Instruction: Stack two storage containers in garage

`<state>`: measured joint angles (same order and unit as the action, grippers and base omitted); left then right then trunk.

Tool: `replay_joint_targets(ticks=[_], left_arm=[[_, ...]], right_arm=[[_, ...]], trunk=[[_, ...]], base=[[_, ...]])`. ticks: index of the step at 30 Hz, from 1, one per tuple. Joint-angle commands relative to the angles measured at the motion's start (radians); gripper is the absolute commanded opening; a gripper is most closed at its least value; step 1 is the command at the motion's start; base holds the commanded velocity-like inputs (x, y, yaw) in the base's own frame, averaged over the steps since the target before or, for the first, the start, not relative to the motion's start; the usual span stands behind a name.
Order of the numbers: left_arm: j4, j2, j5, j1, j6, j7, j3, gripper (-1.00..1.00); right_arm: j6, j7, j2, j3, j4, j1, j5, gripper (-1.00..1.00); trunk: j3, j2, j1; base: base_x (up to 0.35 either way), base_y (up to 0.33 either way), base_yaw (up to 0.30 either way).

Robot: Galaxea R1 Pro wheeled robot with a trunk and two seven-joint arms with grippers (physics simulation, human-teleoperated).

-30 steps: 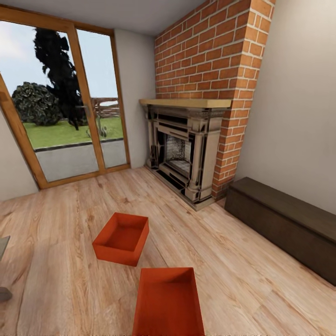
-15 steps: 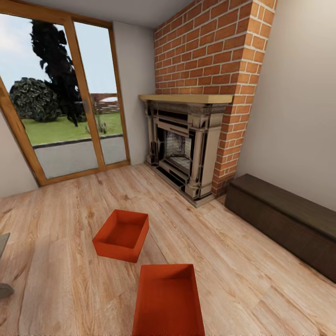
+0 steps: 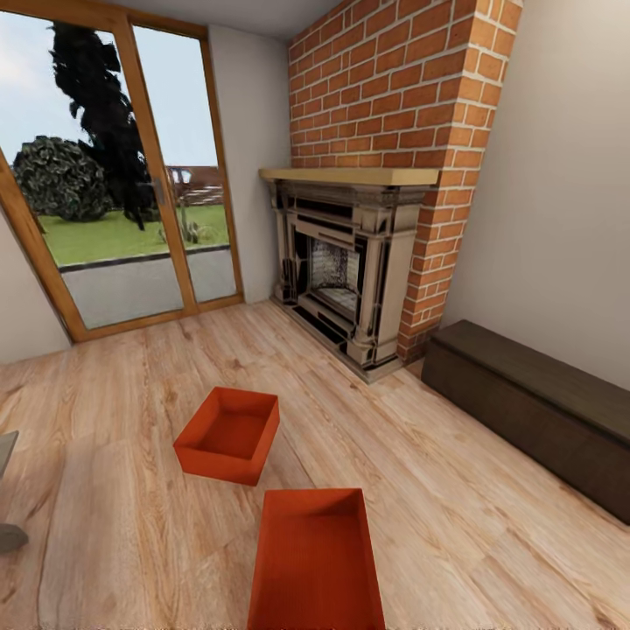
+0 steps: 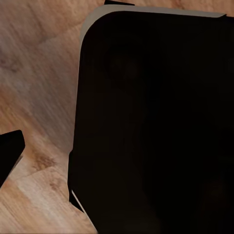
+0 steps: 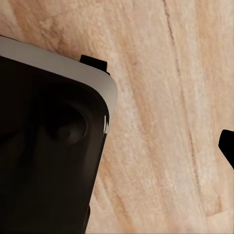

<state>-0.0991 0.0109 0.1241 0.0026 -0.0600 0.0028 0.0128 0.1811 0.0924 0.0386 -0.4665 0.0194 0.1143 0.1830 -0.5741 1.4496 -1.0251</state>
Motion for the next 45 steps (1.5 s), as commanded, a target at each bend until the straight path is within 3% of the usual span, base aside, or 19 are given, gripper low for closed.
replay_joint_targets(ticks=[1,45], left_arm=[[-0.001,0.000,0.008,0.000,-0.001,0.000,0.000,1.00],[-0.001,0.000,0.008,0.000,-0.001,0.000,0.000,1.00]], right_arm=[[0.004,0.000,-0.001,-0.009,0.002,0.001,0.009,1.00],[0.005,-0.002,-0.003,-0.008,0.002,0.001,0.010,1.00]], trunk=[[-0.002,0.000,0.000],[-0.073,0.000,0.000]], base=[[0.000,0.000,0.000],[0.000,0.000,0.000]])
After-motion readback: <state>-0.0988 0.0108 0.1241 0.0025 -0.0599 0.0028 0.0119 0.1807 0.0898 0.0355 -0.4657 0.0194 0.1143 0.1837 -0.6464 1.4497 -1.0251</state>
